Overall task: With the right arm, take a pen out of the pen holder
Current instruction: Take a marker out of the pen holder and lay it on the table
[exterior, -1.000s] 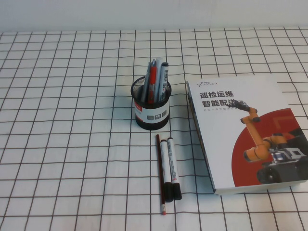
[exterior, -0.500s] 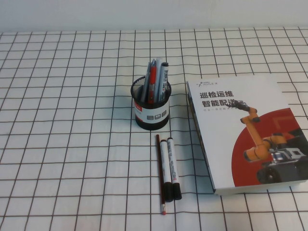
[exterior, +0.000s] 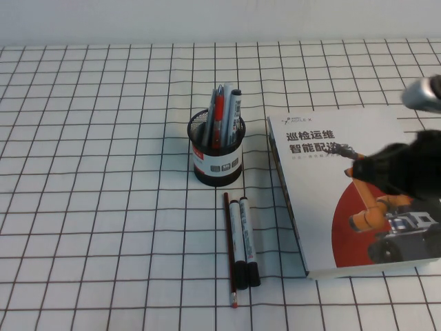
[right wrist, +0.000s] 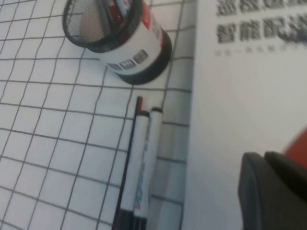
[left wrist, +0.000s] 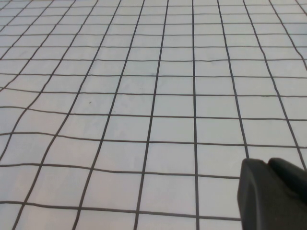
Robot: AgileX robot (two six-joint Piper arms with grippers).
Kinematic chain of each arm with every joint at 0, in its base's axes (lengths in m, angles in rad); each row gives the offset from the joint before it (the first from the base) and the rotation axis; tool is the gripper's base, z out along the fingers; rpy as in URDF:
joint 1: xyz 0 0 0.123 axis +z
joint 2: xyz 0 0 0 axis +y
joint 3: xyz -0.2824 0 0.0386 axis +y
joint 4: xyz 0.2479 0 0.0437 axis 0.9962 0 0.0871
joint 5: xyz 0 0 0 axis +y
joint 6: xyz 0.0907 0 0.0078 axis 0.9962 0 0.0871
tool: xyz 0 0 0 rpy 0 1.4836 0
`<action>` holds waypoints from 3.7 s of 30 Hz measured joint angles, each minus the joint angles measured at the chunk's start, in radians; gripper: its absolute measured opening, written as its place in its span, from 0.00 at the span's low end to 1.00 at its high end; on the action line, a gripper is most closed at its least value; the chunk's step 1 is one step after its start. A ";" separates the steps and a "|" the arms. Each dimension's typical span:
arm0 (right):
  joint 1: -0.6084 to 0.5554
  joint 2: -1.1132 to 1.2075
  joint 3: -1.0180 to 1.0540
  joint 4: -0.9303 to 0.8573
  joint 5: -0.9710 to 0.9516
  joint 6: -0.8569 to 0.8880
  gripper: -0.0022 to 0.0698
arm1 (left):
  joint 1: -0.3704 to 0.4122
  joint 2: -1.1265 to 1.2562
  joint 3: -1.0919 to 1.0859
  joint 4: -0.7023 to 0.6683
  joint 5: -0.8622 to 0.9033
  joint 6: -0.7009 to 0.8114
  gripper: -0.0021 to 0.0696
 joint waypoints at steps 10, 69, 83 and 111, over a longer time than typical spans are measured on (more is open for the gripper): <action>0.336 0.295 -0.224 -0.117 -0.412 0.024 0.04 | 0.000 0.000 0.000 0.000 0.000 0.000 0.03; 0.378 0.821 -0.426 -0.452 -1.170 0.345 0.44 | 0.000 0.000 0.000 0.000 0.000 0.000 0.03; 0.376 0.851 -0.467 -0.452 -1.116 0.345 0.44 | 0.000 0.000 0.000 0.000 0.000 0.000 0.03; 0.374 0.780 -0.469 -0.454 -1.034 0.350 0.21 | 0.000 0.000 0.000 0.000 0.000 0.000 0.03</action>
